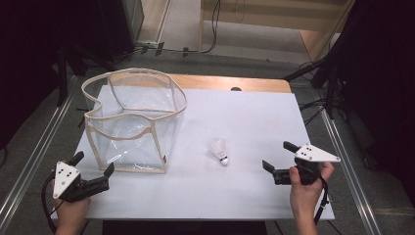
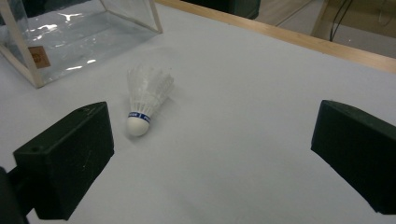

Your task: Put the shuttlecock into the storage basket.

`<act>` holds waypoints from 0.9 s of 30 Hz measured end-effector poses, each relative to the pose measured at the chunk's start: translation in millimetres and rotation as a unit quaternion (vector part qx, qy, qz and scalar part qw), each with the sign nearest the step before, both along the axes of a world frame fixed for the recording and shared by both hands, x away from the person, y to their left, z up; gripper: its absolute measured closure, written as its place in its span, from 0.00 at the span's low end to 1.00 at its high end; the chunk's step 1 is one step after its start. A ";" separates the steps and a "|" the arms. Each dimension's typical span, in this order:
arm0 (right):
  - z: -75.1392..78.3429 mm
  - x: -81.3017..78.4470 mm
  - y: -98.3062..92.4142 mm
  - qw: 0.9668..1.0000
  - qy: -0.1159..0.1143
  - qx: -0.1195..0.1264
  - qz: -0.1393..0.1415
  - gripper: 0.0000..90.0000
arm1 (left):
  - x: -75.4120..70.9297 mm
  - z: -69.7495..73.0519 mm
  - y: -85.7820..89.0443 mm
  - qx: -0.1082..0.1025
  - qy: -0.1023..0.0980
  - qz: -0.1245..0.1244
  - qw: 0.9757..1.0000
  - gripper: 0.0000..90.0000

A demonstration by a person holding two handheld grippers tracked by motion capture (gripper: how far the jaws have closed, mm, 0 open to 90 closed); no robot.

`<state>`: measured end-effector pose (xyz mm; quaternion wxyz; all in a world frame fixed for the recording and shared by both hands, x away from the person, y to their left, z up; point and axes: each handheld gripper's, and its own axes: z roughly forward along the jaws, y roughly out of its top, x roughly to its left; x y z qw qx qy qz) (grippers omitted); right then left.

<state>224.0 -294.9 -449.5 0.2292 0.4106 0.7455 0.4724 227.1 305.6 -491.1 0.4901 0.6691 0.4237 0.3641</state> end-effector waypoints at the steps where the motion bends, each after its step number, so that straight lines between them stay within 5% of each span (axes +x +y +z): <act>1: 3.9 2.2 3.6 1.000 0.002 -0.002 0.003 0.00 | -0.3 0.2 0.7 -0.005 -0.002 -0.003 1.000 0.00; 16: 17.3 20.8 26.2 0.999 0.022 -0.013 0.043 0.00 | -7.4 1.1 6.1 -0.029 -0.037 -0.043 0.998 0.00; 27: 28.2 35.2 47.2 0.996 0.041 -0.044 0.064 0.00 | -7.5 0.4 5.6 -0.031 -0.038 -0.052 0.997 0.00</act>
